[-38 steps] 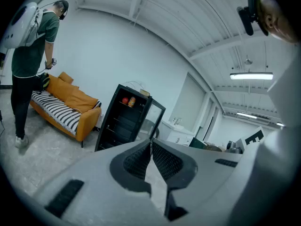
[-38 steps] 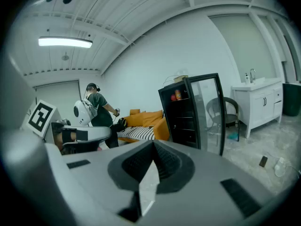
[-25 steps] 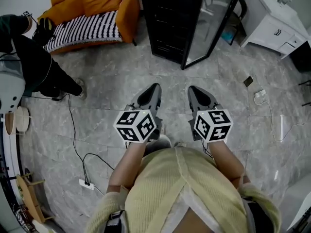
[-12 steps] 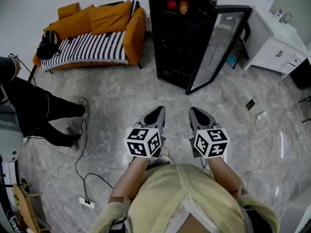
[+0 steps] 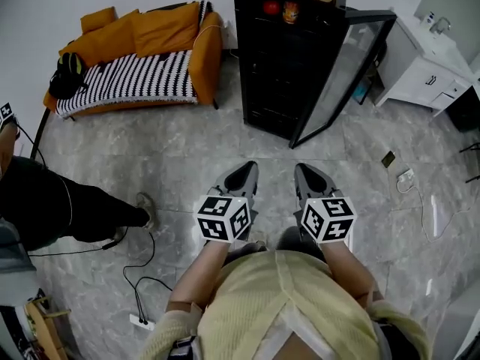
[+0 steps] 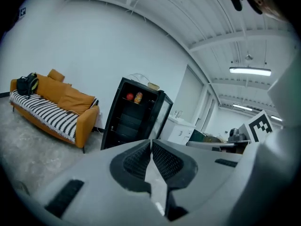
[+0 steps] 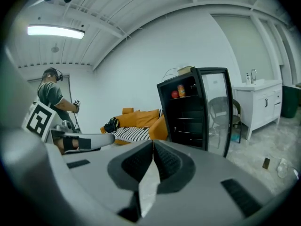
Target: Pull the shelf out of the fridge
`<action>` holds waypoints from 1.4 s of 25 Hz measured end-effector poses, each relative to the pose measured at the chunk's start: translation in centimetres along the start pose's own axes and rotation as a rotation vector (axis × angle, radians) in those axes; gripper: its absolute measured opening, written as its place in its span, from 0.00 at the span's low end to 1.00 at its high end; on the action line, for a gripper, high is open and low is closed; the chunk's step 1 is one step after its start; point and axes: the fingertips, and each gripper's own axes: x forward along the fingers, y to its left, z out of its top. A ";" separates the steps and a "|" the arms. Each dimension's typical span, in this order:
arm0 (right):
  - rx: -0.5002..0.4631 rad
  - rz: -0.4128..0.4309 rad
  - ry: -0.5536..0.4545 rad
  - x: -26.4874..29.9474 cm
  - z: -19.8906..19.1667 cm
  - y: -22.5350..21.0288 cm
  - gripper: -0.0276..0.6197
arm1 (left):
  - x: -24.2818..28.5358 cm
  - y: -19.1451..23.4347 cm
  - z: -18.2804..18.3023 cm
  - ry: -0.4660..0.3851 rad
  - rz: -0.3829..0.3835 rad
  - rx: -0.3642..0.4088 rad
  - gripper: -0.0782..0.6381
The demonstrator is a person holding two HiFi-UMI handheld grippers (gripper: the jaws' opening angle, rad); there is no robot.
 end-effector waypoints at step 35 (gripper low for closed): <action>0.031 0.024 0.052 15.3 5.6 -11.7 0.09 | 17.3 5.2 5.0 0.044 0.072 -0.010 0.15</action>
